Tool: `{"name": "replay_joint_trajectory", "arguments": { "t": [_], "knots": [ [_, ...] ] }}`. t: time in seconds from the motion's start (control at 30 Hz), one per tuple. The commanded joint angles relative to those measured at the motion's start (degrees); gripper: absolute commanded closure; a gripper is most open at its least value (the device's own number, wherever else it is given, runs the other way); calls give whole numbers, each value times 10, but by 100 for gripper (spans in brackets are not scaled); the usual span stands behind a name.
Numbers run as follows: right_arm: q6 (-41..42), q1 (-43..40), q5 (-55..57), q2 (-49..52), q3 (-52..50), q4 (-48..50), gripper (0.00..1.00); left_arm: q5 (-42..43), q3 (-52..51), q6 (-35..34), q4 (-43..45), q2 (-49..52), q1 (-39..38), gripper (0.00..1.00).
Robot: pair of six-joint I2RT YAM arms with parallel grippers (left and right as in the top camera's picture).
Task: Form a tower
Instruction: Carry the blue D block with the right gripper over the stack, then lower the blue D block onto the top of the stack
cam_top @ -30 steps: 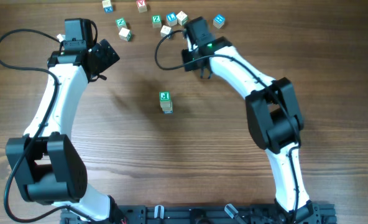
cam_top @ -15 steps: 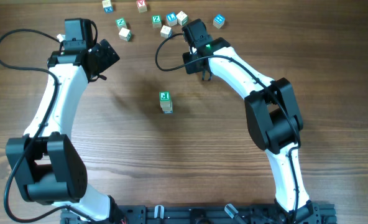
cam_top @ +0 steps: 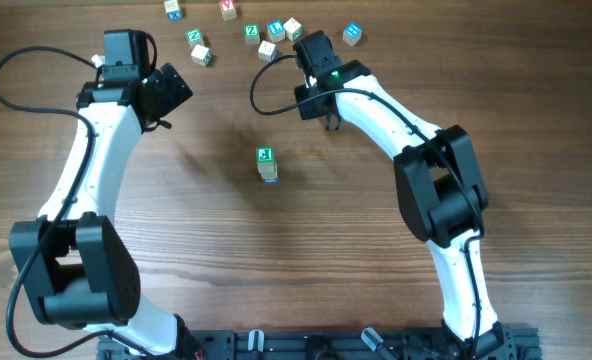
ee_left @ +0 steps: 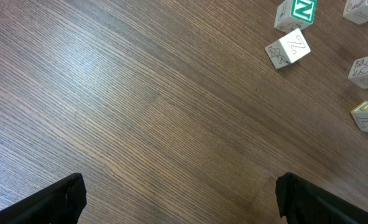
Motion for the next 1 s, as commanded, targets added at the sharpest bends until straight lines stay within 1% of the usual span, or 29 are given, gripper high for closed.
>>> {"name": "replay_joint_trajectory", "arguments": {
  "t": [0.0,0.1,0.27,0.37,0.5,0.53,0.63,0.67,0.7,0.8,0.87,0.97],
  "knots": [
    [-4,0,10,-31,-2,-1,74,-3,8,-3,1,3,2,0],
    [0,6,4,-94,-2,-21,78,-3,8,-3,1,3,2,0],
    [15,34,-22,-192,-2,-85,78,-3,8,-3,1,3,2,0],
    [74,61,-23,-228,-2,-117,80,-3,8,-3,1,3,2,0],
    [155,92,-25,-229,-6,-160,80,-3,8,-3,1,3,2,0],
    [180,101,-25,-229,-7,-172,83,-3,8,-3,1,3,2,0],
    [233,121,-30,-229,-7,-183,85,-3,8,-3,1,3,2,0],
    [250,127,-39,-229,-7,-187,85,-3,8,-3,1,3,2,0],
    [263,132,-45,-229,-7,-189,87,-3,8,-3,1,3,2,0],
    [283,149,-38,-227,-8,-191,88,-3,8,-3,1,3,2,0],
    [283,156,-35,-225,-8,-191,88,-3,8,-3,1,3,2,0],
    [298,170,-9,-211,-8,-201,89,-3,8,-3,1,3,2,0]
  ]
}}
